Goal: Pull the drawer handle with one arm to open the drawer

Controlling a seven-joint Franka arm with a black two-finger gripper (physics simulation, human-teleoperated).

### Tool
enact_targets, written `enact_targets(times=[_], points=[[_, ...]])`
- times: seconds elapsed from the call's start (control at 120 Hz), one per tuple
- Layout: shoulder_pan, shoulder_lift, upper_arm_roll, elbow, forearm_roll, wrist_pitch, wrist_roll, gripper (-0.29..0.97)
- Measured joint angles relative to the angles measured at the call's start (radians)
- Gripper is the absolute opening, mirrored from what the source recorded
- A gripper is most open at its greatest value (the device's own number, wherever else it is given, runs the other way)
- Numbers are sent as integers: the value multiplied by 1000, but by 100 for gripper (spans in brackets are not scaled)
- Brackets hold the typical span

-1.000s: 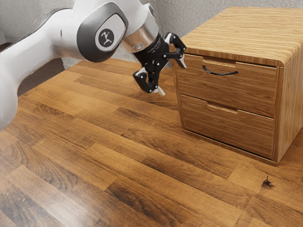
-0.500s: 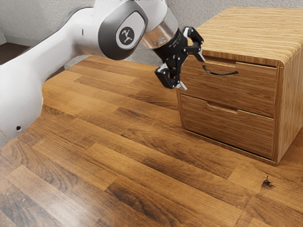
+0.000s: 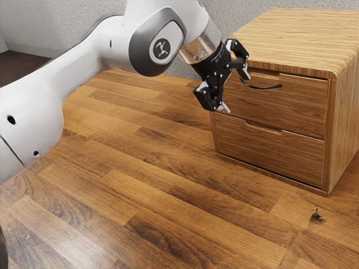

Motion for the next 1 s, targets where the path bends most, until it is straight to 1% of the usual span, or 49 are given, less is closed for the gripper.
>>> enact_targets(times=[0.192,0.658,0.9,1.0], points=[[1,39,-13,38,0,-1,-9,68],[-3,41,-9,26,-2,-1,-22,68],[-4,25,0,-11,-28,-2,-29,67],[-7,-13,2,-43,-34,-7,-33,64]])
